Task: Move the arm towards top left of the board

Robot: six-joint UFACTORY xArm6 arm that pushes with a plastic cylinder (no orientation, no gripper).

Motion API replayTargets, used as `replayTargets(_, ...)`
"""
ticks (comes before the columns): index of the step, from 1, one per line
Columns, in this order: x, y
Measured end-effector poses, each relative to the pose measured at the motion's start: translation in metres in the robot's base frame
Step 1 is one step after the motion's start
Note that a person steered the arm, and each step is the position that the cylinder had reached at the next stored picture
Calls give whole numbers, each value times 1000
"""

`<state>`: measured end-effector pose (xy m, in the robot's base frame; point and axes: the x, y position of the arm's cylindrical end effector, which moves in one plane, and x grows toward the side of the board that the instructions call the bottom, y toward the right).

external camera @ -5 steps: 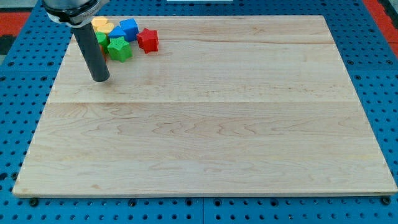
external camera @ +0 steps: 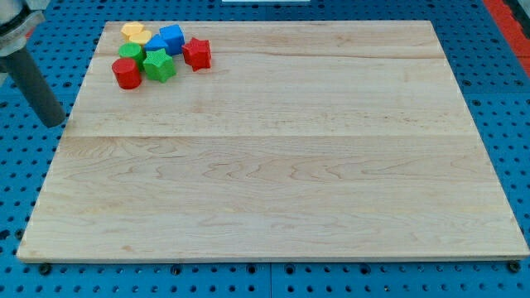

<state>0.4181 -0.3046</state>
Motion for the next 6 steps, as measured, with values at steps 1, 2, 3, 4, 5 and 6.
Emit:
replayTargets(1, -12, 0)
replayTargets(2, -61, 0)
replayTargets(3, -94, 4)
replayTargets(4, -129, 20)
replayTargets(5, -158, 22)
replayTargets(6, -180, 38)
